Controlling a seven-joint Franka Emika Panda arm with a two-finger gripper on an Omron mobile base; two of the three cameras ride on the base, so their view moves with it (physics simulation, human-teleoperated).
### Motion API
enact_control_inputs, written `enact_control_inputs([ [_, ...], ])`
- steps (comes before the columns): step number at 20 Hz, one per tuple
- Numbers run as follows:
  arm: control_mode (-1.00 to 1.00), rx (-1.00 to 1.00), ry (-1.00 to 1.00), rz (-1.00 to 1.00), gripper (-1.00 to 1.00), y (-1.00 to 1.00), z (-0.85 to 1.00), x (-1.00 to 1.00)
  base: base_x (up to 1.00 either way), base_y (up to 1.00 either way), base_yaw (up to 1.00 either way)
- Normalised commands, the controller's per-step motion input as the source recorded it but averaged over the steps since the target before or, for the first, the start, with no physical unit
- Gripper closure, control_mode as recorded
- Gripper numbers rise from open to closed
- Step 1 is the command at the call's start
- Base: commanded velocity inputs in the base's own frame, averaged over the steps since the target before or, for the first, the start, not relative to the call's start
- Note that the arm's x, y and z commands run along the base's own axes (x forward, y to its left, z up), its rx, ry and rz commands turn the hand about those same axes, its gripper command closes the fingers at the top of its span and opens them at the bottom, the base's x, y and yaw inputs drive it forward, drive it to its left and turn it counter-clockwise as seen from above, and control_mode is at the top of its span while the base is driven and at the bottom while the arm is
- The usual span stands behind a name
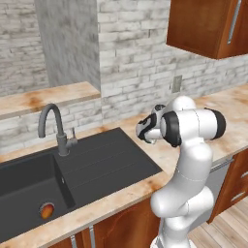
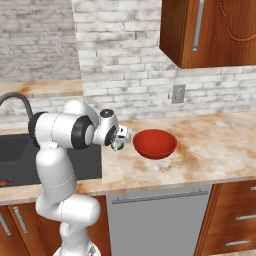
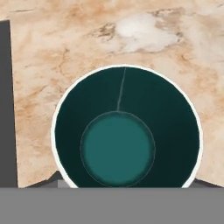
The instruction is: Clear the mugs and bowl far away from the sink.
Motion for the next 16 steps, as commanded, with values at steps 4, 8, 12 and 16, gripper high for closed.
enact_control_inputs([
  [4, -1.0, 0.0, 0.04, 0.0, 1.0, 0.07, -0.88, -0.58, 0.0, 0.0, 0.0],
  [8, -1.0, 0.0, 0.17, 0.0, 1.0, 0.35, -1.0, -0.72, 0.0, 0.0, 0.0],
  [12, -1.0, 0.0, 0.22, 0.0, 1.0, 0.32, -1.0, -0.88, 0.0, 0.0, 0.0],
  [16, -1.0, 0.0, 0.19, 0.0, 1.0, 0.23, -0.92, -0.81, 0.0, 0.0, 0.0],
])
